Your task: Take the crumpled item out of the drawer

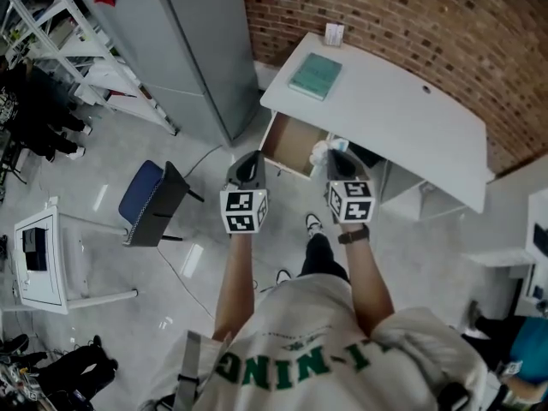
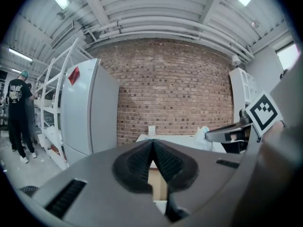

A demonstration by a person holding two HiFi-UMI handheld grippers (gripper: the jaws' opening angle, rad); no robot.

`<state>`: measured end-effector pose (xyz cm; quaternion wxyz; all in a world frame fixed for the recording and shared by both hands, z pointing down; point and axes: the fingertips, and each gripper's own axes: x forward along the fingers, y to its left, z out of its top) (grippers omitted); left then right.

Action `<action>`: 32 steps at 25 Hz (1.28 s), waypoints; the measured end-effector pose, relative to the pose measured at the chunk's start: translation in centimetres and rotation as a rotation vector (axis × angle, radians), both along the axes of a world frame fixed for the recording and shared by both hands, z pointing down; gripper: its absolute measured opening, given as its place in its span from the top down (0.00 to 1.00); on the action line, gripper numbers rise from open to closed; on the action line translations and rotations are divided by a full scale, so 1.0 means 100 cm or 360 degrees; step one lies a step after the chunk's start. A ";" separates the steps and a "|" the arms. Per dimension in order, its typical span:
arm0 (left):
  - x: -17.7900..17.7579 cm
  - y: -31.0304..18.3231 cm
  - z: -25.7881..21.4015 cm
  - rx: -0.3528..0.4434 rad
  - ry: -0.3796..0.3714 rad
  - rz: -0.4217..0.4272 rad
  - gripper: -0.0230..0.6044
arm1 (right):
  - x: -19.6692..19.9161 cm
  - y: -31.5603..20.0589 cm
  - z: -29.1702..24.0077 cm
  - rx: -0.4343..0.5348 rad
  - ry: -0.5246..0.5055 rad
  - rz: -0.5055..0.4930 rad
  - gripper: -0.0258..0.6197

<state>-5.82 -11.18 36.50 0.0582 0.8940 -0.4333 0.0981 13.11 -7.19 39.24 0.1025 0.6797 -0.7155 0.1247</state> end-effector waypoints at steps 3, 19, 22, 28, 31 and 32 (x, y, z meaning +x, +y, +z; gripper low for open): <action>-0.004 0.009 -0.021 0.0056 0.0028 -0.0010 0.98 | -0.007 0.012 -0.024 0.0080 -0.0006 -0.0002 0.96; -0.009 0.037 -0.051 0.0190 0.0087 0.0030 0.98 | -0.024 0.042 -0.067 0.0316 -0.0015 -0.0016 0.96; -0.011 0.041 -0.050 0.0191 0.0095 0.0027 0.98 | -0.030 0.044 -0.069 0.0320 -0.0009 -0.0044 0.96; -0.016 0.039 -0.045 0.0174 0.0119 0.0001 0.98 | -0.035 0.041 -0.069 0.0311 0.0013 -0.0081 0.96; -0.022 0.035 -0.037 0.0152 0.0134 -0.0016 0.98 | -0.040 0.037 -0.065 0.0305 0.0033 -0.0106 0.96; -0.023 0.034 -0.034 0.0143 0.0139 -0.0022 0.98 | -0.042 0.036 -0.063 0.0303 0.0040 -0.0115 0.96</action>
